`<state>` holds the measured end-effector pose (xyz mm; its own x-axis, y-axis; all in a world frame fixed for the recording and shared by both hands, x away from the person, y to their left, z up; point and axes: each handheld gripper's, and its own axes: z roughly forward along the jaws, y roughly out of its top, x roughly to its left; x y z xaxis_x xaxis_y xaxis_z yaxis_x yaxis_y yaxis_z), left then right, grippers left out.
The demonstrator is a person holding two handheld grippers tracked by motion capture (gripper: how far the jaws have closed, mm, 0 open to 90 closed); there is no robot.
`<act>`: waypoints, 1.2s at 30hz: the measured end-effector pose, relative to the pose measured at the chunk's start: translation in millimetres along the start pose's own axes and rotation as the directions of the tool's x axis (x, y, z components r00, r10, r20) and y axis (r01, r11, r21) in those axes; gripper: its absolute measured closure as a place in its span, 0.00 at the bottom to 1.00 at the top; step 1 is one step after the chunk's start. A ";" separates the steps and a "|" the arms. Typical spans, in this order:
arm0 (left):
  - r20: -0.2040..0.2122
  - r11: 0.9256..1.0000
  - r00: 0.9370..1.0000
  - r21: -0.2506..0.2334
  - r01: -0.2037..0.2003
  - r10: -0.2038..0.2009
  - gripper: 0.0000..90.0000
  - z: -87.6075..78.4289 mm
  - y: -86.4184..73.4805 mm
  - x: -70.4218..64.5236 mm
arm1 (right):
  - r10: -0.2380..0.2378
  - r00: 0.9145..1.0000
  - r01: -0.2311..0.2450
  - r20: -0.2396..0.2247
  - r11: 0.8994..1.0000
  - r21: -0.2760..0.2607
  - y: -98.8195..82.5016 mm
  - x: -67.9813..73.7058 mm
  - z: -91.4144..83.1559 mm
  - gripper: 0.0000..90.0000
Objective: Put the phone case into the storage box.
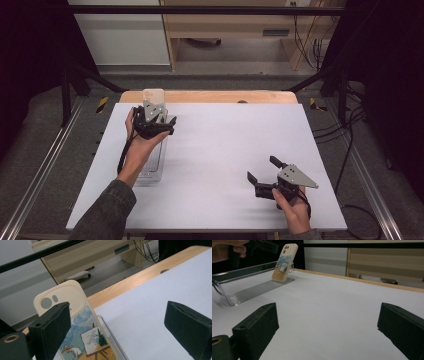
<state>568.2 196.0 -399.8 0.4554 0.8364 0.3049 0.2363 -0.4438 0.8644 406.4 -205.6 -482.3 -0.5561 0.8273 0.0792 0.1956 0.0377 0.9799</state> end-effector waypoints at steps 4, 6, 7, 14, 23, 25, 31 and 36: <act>-0.005 1.000 1.000 0.002 -0.016 0.016 0.07 -2.3 -0.4 0.7 | -0.007 1.000 0.007 0.005 1.000 0.005 0.0 0.4 -0.3 0.04; -0.010 1.000 1.000 0.002 -0.018 0.018 0.07 -4.3 -0.4 0.9 | -0.006 1.000 0.006 0.006 1.000 0.004 0.2 0.6 -0.5 0.04; -0.015 1.000 0.999 0.003 -0.028 0.028 0.07 -5.5 -0.1 0.7 | -0.008 1.000 0.008 0.006 1.000 0.005 0.4 1.4 -0.4 0.04; -0.041 0.992 0.991 0.009 -0.126 0.127 0.08 -17.7 -0.3 0.0 | -0.016 1.000 0.016 0.008 1.000 0.011 -0.1 2.7 -0.5 0.04; -0.036 0.987 0.986 0.024 -0.161 0.162 0.08 -29.1 -5.5 -0.4 | -0.014 1.000 0.014 0.009 1.000 0.010 0.0 5.1 -0.4 0.04; -0.035 0.985 0.985 0.025 -0.171 0.172 0.08 -30.2 -5.9 -1.4 | -0.015 1.000 0.015 0.010 1.000 0.011 0.0 5.3 -0.3 0.04; -0.074 0.970 0.968 -0.003 -0.242 0.241 0.08 -41.4 -4.8 -7.1 | -0.023 1.000 0.023 0.006 1.000 0.014 -0.3 6.3 0.7 0.04; -0.087 0.957 0.954 -0.013 -0.290 0.288 0.08 -51.3 -2.6 -13.3 | -0.025 1.000 0.025 0.004 1.000 0.014 -0.1 6.6 0.5 0.04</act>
<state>517.5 202.6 -385.6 0.4275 0.6981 0.5744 0.0827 -0.6629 0.7441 403.1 -199.9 -482.0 -0.5572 0.8286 0.0538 0.1932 0.0664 0.9789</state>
